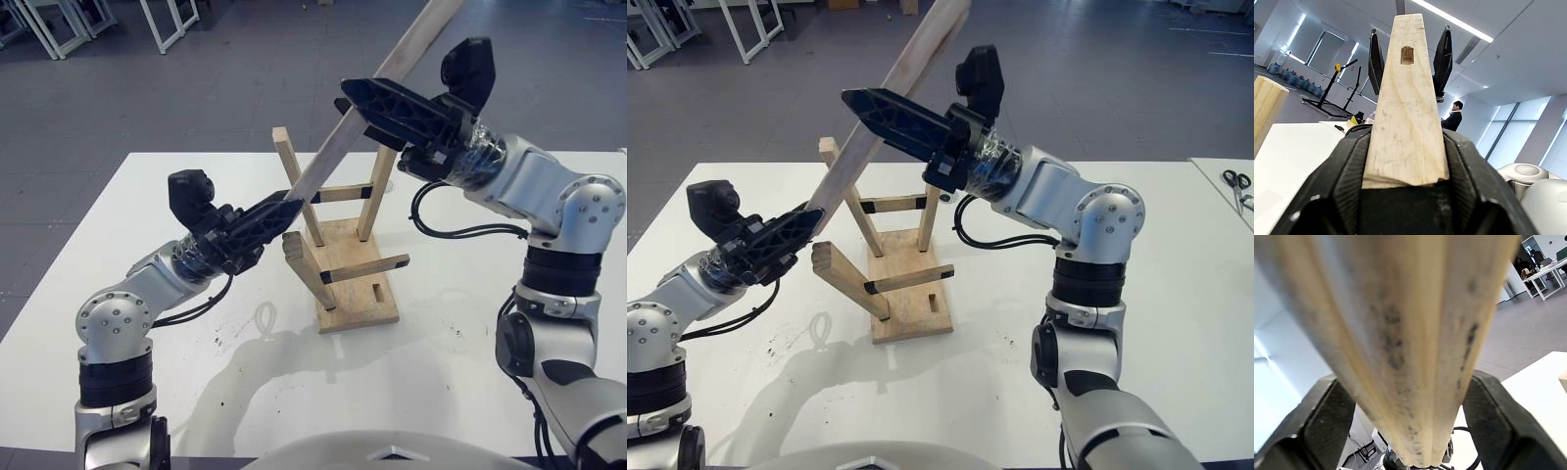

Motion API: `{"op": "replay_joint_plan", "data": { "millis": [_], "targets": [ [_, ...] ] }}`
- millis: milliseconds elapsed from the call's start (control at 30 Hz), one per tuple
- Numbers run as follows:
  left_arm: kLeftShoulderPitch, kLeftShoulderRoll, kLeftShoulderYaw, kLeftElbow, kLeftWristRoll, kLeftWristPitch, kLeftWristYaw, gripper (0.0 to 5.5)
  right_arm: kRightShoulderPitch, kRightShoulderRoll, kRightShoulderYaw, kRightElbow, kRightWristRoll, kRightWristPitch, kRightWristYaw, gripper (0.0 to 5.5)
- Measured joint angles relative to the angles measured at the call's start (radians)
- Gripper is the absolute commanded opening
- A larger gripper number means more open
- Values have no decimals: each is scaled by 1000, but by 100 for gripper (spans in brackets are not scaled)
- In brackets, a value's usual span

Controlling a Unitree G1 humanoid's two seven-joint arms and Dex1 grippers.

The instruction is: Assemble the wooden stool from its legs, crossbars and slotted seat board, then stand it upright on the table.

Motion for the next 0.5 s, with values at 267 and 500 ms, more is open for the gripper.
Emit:
{"op": "replay_joint_plan", "data": {
  "millis": [267,500],
  "targets": [
    [-18,1,-1,8,59,-6,-11,266,0,-9,7,32,-43,-3,17,205],
    [-78,-6,92,116,37,-40,62,373,-57,-65,-65,129,-102,-56,46,202]
  ]
}}
